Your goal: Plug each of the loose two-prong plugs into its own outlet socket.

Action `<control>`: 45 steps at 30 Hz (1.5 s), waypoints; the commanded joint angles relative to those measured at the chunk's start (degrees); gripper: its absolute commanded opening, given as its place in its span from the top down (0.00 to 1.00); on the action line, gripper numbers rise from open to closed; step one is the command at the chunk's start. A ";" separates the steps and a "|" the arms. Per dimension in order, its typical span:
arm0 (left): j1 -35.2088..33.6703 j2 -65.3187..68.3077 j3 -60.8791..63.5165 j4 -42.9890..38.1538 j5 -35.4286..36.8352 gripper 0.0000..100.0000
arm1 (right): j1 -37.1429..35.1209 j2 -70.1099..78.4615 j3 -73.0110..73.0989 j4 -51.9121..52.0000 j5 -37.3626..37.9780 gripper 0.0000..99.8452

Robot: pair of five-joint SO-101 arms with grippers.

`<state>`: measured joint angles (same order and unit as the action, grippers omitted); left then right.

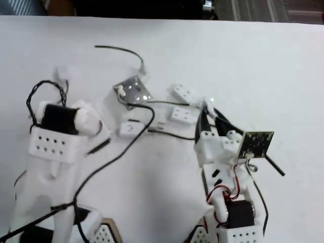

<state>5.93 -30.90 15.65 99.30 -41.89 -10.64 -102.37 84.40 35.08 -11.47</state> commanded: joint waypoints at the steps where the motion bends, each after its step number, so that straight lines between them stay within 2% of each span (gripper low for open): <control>1: -4.88 -1.71 0.18 -6.33 1.58 0.98 | 0.31 -0.48 -0.26 -1.27 0.09 0.98; 6: -13.49 1.19 0.62 -20.22 7.03 0.96 | 0.31 -0.48 -0.26 -1.19 0.09 0.98; 11: -18.77 13.85 -0.88 -29.10 13.89 0.75 | 0.22 -0.48 -0.26 -1.01 0.09 0.98; 13: -20.44 19.74 -3.69 -30.77 14.77 0.74 | 0.22 -0.48 0.00 -1.10 0.09 0.98; 21: -23.52 43.47 -24.18 -31.12 15.21 0.74 | 0.22 -0.48 0.53 -1.36 0.09 0.98; 29: -25.01 66.51 -47.56 -30.95 25.76 0.74 | 0.22 -0.48 0.53 -1.36 0.09 0.98; 41: -24.92 95.16 -76.75 -30.68 26.90 0.74 | 0.22 -0.48 0.53 -1.36 0.09 0.98; 45: -24.92 103.16 -84.66 -31.03 26.73 0.81 | 0.22 -0.48 0.53 -1.36 0.09 0.98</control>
<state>-18.42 67.21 -63.91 68.97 -15.25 -10.64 -102.37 85.63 35.08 -11.47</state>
